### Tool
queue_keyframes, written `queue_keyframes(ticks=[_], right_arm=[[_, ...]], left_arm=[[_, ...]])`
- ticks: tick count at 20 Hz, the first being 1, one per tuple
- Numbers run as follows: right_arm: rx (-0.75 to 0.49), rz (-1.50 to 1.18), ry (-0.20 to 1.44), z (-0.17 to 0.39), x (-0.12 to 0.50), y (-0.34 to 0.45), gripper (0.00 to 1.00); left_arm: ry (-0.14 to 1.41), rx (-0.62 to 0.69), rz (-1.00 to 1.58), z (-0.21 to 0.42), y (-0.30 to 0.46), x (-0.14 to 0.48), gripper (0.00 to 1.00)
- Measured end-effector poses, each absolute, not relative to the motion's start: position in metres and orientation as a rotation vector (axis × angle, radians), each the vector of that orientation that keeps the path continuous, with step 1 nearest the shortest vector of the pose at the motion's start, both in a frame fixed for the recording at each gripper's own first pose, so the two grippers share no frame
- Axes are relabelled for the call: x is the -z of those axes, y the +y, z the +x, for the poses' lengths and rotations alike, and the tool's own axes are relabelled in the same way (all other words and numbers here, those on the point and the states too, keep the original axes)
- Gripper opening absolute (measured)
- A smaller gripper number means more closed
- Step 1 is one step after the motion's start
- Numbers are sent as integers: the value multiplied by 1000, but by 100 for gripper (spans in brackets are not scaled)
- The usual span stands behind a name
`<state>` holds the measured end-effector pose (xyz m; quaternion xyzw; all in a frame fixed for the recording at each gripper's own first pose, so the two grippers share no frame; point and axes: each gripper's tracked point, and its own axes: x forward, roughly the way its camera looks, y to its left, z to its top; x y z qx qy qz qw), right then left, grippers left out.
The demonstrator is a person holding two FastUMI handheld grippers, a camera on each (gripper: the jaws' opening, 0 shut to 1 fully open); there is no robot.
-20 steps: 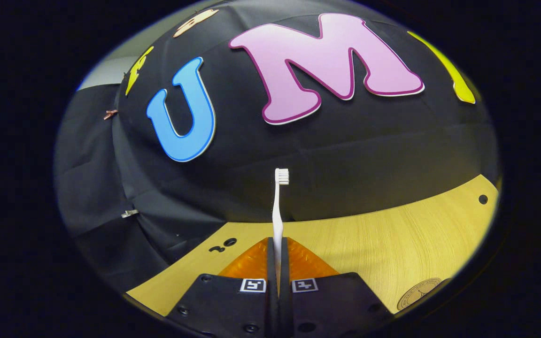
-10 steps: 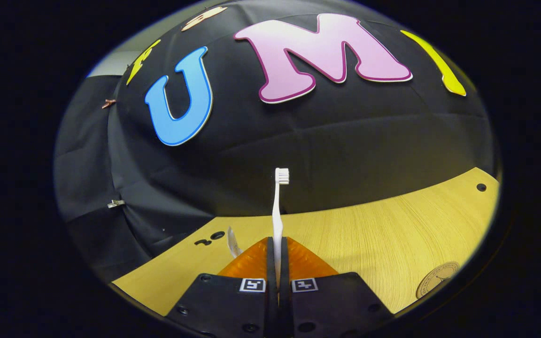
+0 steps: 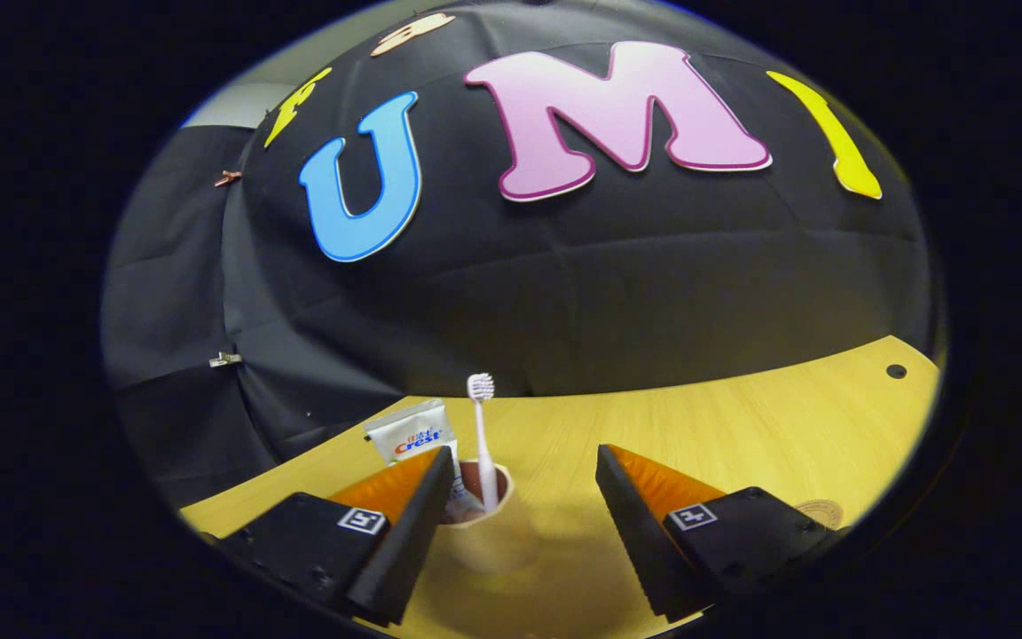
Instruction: Put the toothbrush and toothpaste on the desktop into the cup, then pick up the cup and place it on the coaster on the desktop.
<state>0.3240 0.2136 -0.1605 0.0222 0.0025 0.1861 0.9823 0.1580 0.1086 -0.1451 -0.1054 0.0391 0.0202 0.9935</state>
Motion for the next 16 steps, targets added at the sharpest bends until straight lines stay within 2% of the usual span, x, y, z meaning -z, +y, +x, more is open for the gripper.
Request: queue_keyframes(ticks=[6,13,16], right_arm=[[-263,28,-8,328,132,122,98],[-113,2,8,315,113,3,98],[-53,-28,33,300,113,-42,98]], left_arm=[[83,57,-80,194,99,112,98],[152,102,0,241,102,101,98],[188,184,60,260,90,98,97]])
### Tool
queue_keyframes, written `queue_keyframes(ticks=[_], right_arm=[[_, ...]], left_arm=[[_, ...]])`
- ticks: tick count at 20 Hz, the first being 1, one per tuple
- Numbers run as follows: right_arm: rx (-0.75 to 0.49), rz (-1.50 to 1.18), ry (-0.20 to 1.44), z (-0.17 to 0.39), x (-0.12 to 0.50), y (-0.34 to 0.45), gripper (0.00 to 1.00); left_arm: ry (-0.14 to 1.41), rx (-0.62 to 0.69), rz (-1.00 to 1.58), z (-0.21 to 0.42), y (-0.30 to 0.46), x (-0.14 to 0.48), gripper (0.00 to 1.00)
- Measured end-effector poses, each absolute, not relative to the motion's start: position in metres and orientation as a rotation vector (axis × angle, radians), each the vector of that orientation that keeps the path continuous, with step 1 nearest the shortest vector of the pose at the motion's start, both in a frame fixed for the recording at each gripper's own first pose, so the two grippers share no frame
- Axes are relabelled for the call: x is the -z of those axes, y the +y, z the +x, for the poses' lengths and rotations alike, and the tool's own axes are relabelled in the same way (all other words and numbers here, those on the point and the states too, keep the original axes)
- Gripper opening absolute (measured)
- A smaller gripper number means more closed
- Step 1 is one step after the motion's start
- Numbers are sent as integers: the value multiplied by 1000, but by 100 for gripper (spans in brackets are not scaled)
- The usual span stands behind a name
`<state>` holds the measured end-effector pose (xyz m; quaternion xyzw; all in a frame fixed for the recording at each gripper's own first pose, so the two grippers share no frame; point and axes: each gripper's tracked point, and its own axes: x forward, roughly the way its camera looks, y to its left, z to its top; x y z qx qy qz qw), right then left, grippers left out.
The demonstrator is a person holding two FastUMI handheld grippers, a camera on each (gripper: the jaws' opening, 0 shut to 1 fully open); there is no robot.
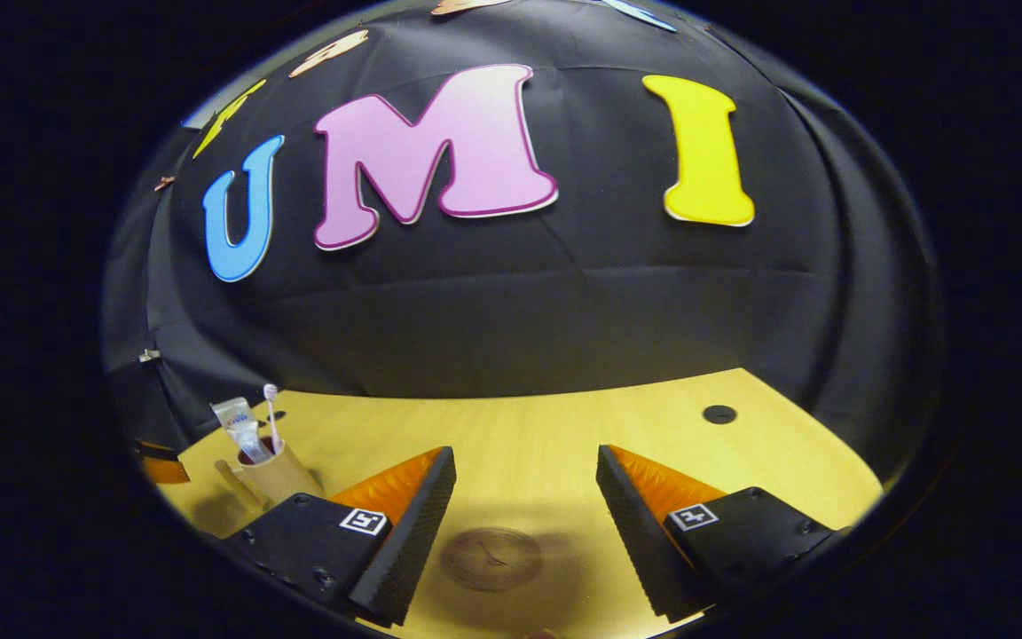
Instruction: Put the toothbrush and toothpaste on the desktop into the cup, then pick up the cup and place it on the coaster on the desktop.
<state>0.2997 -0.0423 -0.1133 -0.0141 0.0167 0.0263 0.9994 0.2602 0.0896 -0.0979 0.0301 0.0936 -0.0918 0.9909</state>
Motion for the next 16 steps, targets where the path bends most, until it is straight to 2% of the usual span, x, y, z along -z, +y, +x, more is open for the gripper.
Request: queue_keyframes(ticks=[6,12,16], right_arm=[[17,-32,53,270,109,-98,98],[68,-6,93,249,119,-133,98],[104,-58,116,233,124,-161,99]], left_arm=[[355,340,154,306,69,107,97],[562,377,292,335,61,132,97],[653,345,252,350,59,139,96]])
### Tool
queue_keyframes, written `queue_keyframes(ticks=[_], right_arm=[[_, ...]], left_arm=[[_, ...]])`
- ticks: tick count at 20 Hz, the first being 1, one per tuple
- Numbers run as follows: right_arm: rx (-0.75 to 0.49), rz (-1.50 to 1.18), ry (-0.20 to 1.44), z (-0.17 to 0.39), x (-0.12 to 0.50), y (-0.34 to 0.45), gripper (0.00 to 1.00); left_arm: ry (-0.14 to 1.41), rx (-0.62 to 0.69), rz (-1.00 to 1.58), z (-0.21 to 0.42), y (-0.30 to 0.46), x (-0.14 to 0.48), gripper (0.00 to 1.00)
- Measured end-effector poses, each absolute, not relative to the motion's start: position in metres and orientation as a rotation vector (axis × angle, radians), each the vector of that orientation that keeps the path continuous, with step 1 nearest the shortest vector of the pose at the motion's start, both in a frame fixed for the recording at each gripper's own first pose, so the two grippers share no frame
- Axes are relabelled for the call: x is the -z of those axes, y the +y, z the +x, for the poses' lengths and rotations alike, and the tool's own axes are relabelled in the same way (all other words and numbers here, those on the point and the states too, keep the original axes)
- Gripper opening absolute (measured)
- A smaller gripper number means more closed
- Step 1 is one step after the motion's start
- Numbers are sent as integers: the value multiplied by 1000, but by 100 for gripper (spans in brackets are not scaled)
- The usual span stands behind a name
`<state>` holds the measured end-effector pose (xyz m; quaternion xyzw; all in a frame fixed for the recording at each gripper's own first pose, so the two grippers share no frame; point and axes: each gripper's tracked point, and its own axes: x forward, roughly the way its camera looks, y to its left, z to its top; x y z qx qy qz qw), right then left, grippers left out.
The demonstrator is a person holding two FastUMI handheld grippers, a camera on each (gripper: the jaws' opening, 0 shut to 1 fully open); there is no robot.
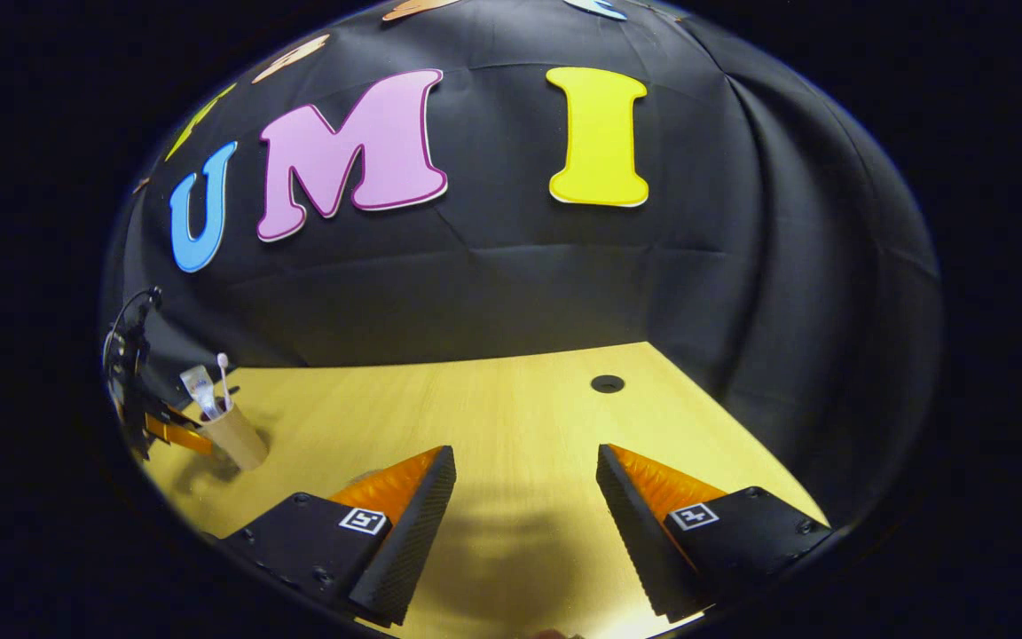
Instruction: Put the toothbrush and toothpaste on the desktop into the cup, then pick up the cup and place it on the coaster on the desktop.
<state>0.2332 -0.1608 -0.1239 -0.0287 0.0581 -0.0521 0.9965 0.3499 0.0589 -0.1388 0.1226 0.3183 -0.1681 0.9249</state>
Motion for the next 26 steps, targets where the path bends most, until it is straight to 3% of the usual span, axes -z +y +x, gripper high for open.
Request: queue_keyframes(ticks=[4,5,8,12,19,21,22,26], right_arm=[[146,-67,147,205,123,-191,98],[157,-51,163,197,124,-198,98],[204,-27,207,173,130,-217,98],[237,25,228,149,122,-224,98],[234,66,194,126,92,-213,98],[230,60,201,120,94,-209,98],[225,62,207,118,95,-207,98],[205,52,217,112,102,-197,98]], left_arm=[[739,368,201,352,51,145,81],[763,370,175,351,49,149,65],[781,350,172,350,45,150,60],[782,250,189,350,43,153,32],[715,90,79,351,43,154,21],[706,73,38,349,39,155,23],[703,72,23,348,37,154,17],[681,77,24,336,36,153,14]])
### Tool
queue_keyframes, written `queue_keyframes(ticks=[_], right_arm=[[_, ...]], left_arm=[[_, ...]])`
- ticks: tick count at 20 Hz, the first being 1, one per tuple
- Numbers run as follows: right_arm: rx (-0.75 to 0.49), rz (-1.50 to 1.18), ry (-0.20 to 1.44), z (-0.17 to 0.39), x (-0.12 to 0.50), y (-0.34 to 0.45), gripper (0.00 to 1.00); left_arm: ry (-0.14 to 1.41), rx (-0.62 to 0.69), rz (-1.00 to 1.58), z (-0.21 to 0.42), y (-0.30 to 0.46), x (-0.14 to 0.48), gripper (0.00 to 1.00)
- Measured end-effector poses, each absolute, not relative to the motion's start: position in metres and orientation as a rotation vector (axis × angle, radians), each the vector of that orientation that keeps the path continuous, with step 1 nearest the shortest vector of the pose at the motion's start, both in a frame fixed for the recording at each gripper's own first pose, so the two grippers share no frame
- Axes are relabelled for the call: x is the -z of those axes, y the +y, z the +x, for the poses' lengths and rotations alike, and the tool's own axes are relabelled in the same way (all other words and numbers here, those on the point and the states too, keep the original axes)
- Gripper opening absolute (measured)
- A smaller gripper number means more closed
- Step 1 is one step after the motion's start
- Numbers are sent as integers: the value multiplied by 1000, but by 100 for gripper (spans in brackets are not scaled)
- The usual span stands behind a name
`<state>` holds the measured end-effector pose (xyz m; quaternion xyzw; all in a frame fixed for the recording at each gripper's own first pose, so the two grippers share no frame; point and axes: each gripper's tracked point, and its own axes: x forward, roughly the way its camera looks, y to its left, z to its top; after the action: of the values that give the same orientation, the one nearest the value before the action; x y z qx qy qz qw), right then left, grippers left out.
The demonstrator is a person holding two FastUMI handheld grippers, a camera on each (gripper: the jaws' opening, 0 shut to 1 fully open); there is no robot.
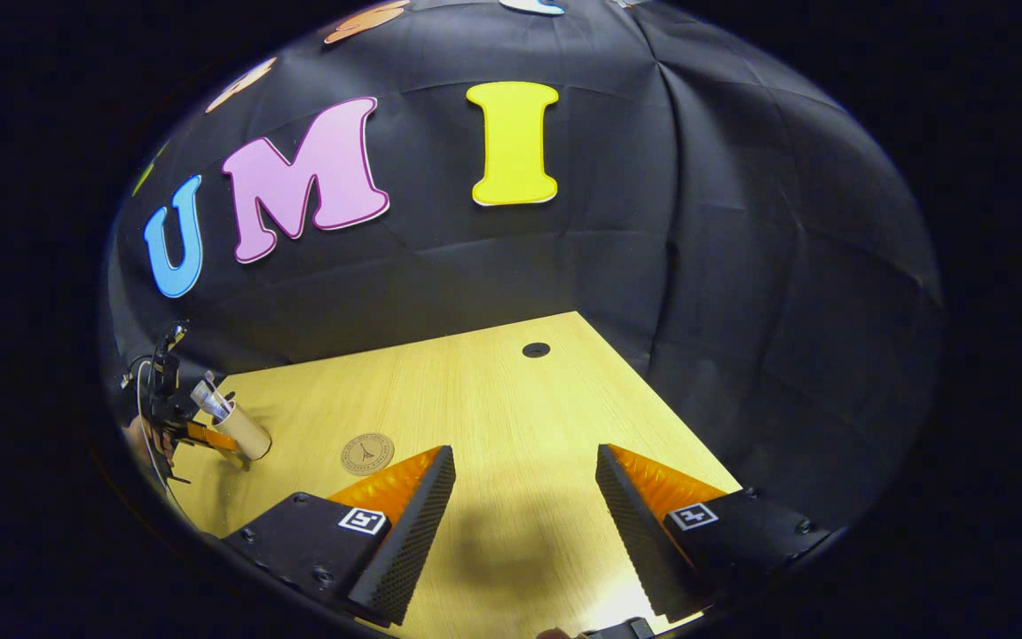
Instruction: Put the toothbrush and toothpaste on the desktop into the cup, then pick up the cup and place it on the coaster on the desktop.
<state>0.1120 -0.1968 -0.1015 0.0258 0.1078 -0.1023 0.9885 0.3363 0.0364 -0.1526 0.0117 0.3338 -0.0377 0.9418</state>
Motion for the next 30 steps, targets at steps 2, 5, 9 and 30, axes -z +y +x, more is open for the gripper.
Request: queue_keyframes(ticks=[2,5,9,30], right_arm=[[193,40,223,110,105,-193,98],[176,33,221,104,101,-181,98],[169,41,213,105,99,-179,98],[154,89,236,94,111,-176,98]], left_arm=[[661,78,25,339,37,150,13],[629,90,40,336,37,141,13],[582,118,54,331,28,114,13],[704,490,290,322,-196,165,13]])
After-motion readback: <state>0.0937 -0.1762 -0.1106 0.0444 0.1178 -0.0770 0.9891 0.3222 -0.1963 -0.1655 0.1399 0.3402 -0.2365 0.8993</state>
